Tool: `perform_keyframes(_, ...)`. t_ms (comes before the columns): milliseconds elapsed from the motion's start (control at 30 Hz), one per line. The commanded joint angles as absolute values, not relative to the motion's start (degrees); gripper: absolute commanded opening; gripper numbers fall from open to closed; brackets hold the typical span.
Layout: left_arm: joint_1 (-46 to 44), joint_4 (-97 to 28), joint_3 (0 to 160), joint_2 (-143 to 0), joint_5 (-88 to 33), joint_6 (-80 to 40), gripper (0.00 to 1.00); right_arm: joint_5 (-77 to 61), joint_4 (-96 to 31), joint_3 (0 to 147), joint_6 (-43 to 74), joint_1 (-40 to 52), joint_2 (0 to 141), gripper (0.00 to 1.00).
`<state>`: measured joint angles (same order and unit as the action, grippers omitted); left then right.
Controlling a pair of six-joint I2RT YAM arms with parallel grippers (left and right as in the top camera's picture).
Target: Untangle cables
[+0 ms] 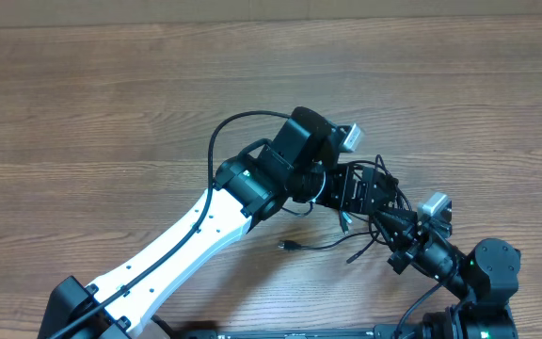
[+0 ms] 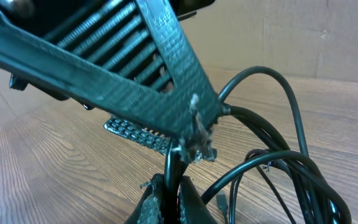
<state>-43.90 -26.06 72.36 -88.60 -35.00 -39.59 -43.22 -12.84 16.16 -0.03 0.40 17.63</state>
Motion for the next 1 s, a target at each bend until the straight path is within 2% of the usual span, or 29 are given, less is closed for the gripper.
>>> perform_keyframes(0,-44.18,-26.61,73.34,-86.67,-32.75,-38.76,1.00,-43.03,-12.05,16.51,-0.05,0.30,17.43,0.04)
perform_keyframes(400,-44.18,-26.35,73.34,-86.67,-31.29,-39.00,0.98,-42.04,-12.29,16.51,-0.08,0.30,17.43,0.04)
perform_keyframes(500,-44.18,-26.33,73.34,-86.65,-30.89,-39.03,0.96,-42.04,-12.29,16.51,-0.08,0.30,17.43,0.12)
perform_keyframes(600,-44.16,-26.33,73.34,-86.67,-30.87,-39.03,0.94,-42.04,-12.29,16.51,-0.10,0.30,17.43,0.15)
perform_keyframes(633,-44.18,-26.33,73.34,-86.67,-30.87,-39.03,0.94,-42.04,-12.29,16.51,-0.10,0.30,17.43,0.15)
perform_keyframes(667,-44.16,-26.33,73.34,-86.65,-30.87,-39.03,0.93,-42.06,-12.29,16.51,-0.10,0.30,17.43,0.04)
perform_keyframes(900,-44.16,-26.33,73.34,-86.67,-30.83,-39.00,0.92,-42.02,-12.47,16.51,-0.10,0.30,17.43,0.04)
perform_keyframes(933,-44.16,-26.35,73.34,-86.67,-30.63,-39.00,0.92,-41.80,-12.53,16.51,-0.08,0.30,17.43,0.09)
perform_keyframes(967,-44.16,-26.35,73.34,-86.67,-30.55,-39.00,0.92,-41.15,-12.73,16.51,-0.08,0.30,17.43,0.21)
